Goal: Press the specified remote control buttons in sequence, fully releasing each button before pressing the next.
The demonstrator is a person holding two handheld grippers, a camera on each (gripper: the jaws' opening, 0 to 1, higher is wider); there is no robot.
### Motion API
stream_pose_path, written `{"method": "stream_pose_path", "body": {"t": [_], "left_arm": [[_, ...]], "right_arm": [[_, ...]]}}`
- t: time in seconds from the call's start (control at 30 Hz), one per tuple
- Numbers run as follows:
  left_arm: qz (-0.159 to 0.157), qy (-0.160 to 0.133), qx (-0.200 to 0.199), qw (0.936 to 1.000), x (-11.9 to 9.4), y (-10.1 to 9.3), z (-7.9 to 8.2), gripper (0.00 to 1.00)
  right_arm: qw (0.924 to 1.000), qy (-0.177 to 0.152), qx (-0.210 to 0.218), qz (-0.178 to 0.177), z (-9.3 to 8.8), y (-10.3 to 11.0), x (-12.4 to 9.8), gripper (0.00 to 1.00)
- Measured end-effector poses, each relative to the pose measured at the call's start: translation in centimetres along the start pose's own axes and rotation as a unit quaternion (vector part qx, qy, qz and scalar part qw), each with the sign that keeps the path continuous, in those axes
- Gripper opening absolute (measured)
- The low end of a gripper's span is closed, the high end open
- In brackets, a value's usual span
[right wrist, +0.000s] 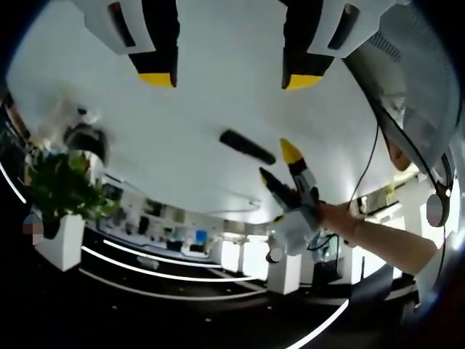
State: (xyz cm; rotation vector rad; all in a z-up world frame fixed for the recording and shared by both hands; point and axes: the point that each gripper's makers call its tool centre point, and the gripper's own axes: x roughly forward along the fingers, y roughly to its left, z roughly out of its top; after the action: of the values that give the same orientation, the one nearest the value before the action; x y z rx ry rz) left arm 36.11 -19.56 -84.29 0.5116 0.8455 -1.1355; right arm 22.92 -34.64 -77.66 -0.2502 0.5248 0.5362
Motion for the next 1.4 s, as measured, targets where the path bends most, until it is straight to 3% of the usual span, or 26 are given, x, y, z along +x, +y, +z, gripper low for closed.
{"method": "stream_pose_path", "body": {"t": [0.5,1.4], "left_arm": [[0.007,0.008,0.005,0.9999,1.1,1.9,0.1,0.65],[0.004,0.035,0.034,0.9988,2.3,3.1,-0.1,0.45]], "right_arm": [[0.9999,0.009,-0.007,0.001,-0.2,0.1,0.1,0.55],[0.9998,0.015,-0.011,0.001,-0.4,0.1,0.2,0.54]]}}
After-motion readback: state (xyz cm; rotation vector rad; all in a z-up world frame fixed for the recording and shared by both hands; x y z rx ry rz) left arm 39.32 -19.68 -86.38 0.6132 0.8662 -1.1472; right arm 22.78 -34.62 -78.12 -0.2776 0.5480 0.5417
